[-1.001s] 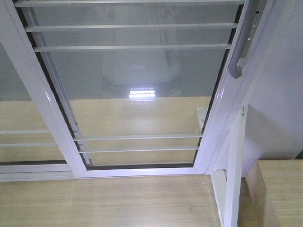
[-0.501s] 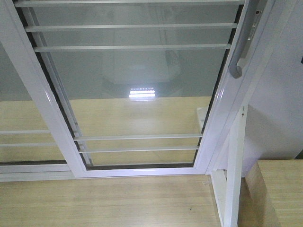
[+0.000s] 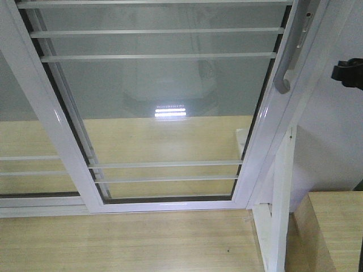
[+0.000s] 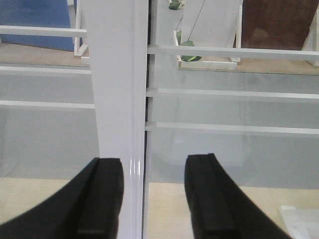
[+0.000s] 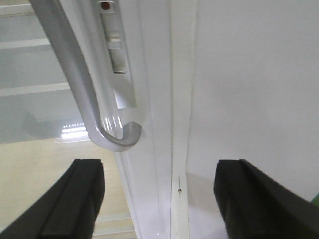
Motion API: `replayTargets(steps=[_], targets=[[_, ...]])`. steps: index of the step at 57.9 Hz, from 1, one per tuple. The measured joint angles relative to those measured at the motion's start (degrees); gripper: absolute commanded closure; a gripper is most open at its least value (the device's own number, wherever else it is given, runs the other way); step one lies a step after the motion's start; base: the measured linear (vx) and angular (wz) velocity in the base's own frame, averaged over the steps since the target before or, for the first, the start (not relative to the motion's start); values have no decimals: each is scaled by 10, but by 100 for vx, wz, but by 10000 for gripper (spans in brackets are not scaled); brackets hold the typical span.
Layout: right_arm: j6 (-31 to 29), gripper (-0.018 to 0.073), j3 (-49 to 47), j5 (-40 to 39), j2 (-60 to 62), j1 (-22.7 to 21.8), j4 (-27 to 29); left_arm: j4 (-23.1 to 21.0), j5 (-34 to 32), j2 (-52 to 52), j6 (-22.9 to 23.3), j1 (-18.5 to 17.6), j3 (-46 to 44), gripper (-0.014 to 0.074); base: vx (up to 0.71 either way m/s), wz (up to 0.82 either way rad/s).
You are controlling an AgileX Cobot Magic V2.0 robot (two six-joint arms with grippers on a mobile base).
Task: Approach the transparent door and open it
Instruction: 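Reach the right gripper to the silver door handle and close on it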
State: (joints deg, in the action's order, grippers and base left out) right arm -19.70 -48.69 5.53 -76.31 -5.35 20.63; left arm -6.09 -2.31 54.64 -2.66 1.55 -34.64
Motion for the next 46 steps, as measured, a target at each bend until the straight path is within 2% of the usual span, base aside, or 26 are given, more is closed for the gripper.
replayTargets(steps=[6, 12, 26, 46], targets=[[-39, 44, -38, -18, -41, 41, -10, 0, 0, 0, 0, 0, 0, 167, 0, 0], [-52, 44, -73, -55, -78, 64, -14, 0, 0, 0, 0, 0, 0, 167, 0, 0], [-53, 44, -150, -108, -159, 67, -14, 0, 0, 0, 0, 0, 0, 167, 0, 0], [-35, 44, -234, -102, -239, 67, -16, 0, 0, 0, 0, 0, 0, 167, 0, 0]])
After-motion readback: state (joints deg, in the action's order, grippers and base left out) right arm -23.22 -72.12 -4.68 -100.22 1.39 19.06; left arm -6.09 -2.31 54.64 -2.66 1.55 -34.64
